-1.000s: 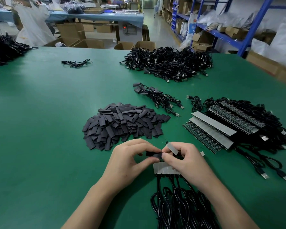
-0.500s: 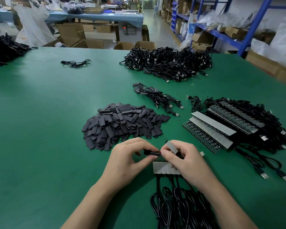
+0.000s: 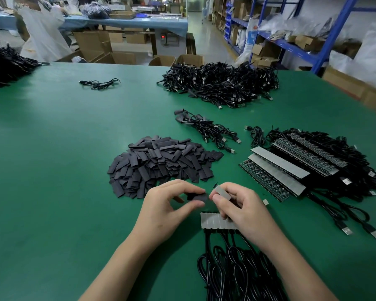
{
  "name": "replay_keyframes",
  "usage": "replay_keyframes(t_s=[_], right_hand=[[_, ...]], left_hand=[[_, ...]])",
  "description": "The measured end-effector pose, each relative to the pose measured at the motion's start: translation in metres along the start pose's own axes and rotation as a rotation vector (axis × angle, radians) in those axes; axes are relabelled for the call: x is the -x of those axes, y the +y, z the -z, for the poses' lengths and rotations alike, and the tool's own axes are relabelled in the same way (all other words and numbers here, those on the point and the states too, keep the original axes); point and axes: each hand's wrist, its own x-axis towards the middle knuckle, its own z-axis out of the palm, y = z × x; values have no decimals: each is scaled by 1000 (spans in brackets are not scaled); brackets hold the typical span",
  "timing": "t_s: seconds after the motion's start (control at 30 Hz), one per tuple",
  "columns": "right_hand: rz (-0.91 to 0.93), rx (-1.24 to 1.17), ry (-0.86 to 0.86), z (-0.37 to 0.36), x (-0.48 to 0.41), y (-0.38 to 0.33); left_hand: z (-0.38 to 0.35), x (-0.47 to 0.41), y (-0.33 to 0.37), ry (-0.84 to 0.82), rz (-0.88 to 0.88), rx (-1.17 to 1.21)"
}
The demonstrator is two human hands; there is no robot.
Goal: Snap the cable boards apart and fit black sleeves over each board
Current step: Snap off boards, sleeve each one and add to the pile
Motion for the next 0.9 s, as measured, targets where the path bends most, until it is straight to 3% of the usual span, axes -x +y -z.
replay_keyframes(t_s=[0.57,0.9], right_hand=[[-24,-40,-27,5,0,0],[-54,32,-9,4,1,-2]], left_hand=[[-4,1,2,-37,28,138],[-3,2,5,-59,-66,-6]])
